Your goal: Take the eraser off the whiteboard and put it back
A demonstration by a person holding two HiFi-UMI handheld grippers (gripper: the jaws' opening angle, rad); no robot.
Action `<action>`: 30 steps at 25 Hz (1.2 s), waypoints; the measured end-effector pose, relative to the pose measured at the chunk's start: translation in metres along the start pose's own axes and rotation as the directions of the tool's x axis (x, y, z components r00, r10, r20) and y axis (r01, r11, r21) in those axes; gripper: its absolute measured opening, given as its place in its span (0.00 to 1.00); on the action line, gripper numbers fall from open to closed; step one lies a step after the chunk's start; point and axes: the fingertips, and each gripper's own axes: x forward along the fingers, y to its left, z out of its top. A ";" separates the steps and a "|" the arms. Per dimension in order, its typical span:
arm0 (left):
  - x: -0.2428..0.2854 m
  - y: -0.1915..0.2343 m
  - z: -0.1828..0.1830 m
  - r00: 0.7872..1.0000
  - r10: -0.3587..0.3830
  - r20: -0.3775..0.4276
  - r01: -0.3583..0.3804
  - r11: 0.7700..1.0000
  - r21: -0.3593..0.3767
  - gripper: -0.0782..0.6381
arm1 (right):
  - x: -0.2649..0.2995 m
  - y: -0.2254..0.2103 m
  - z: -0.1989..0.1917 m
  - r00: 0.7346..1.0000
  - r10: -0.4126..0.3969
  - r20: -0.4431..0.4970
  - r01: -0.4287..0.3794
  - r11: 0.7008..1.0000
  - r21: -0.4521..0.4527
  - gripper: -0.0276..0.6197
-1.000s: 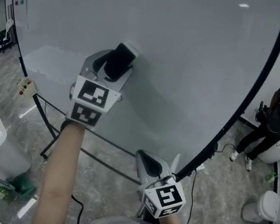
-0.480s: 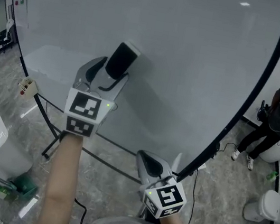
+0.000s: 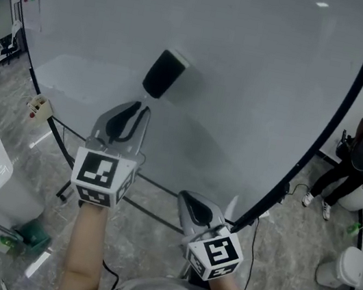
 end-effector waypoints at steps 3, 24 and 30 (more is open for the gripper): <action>-0.012 0.004 -0.012 1.000 0.019 -0.017 -0.020 0.999 -0.035 0.14 | 0.000 0.001 -0.001 1.000 -0.004 -0.003 0.004 1.000 0.005 0.04; -0.089 -0.054 -0.075 0.997 -0.038 -0.068 0.018 0.962 -0.273 0.11 | -0.002 0.012 -0.003 1.000 -0.013 -0.006 0.013 1.000 -0.001 0.04; -0.100 -0.072 -0.083 0.995 -0.059 -0.076 0.034 0.954 -0.297 0.11 | -0.006 0.015 0.002 1.000 -0.009 0.021 0.009 1.000 -0.017 0.04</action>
